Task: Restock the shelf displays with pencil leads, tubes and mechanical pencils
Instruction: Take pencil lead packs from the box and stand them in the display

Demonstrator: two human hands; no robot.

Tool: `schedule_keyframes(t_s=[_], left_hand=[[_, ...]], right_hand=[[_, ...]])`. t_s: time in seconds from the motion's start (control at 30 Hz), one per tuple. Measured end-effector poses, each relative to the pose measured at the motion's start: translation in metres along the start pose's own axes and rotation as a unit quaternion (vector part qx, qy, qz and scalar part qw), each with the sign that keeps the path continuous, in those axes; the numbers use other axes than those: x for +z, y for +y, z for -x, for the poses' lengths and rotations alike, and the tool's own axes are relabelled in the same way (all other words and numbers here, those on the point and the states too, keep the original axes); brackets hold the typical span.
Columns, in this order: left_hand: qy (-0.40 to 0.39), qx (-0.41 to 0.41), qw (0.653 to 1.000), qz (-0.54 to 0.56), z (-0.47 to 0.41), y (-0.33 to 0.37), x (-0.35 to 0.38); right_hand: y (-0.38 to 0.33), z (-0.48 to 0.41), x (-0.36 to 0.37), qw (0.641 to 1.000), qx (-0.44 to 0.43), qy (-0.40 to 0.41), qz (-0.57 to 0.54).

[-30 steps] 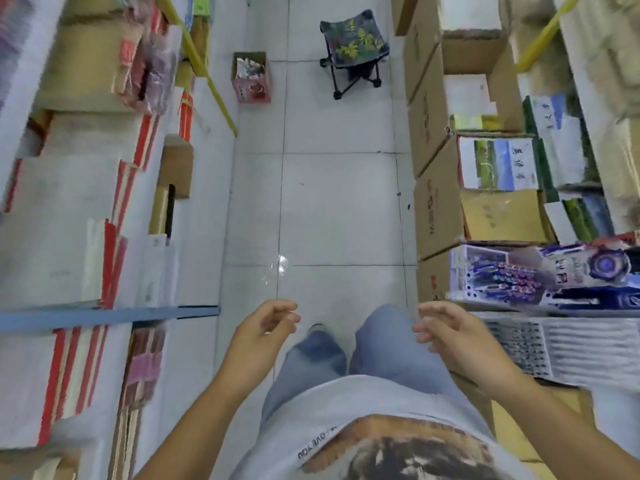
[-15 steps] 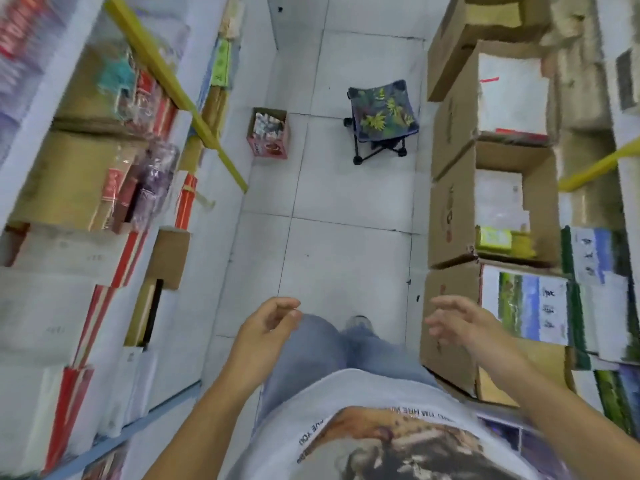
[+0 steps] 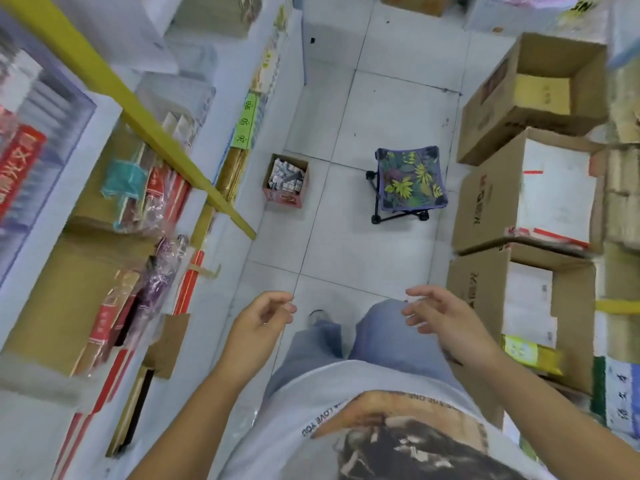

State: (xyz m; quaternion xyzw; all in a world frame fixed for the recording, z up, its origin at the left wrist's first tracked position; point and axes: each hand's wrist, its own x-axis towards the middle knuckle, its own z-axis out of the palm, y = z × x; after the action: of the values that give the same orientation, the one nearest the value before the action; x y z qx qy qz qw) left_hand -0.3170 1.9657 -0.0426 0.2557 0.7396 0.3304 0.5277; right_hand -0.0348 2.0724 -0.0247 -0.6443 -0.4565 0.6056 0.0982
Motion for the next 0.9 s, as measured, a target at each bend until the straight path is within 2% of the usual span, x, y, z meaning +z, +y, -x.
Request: schedule_keyframes(t_s=[0.23,0.5,0.57,0.7,0.9], left_hand=[[0.007,0.012,1.0,0.011,-0.115,0.091,0.0],[0.119,-0.045,0.988,0.083,-0.196,0.159,0.018],[0.146,-0.065,0.981,0.106,-0.208,0.169,0.018],[0.209,-0.091,0.96,0.163,-0.22,0.176,0.011],[0.274,-0.126,0.926,0.225,-0.252,0.176,-0.007]], right_hand=[[-0.074,-0.093,-0.033,0.999,0.033,-0.004,0.009],[-0.22,-0.238,-0.071,0.991,0.015,-0.1,0.092],[-0.258,-0.271,-0.068,0.98,-0.001,-0.133,0.149],[-0.316,-0.323,-0.041,0.966,-0.014,-0.184,0.182],[-0.371,-0.373,0.021,0.932,-0.043,-0.243,0.267]])
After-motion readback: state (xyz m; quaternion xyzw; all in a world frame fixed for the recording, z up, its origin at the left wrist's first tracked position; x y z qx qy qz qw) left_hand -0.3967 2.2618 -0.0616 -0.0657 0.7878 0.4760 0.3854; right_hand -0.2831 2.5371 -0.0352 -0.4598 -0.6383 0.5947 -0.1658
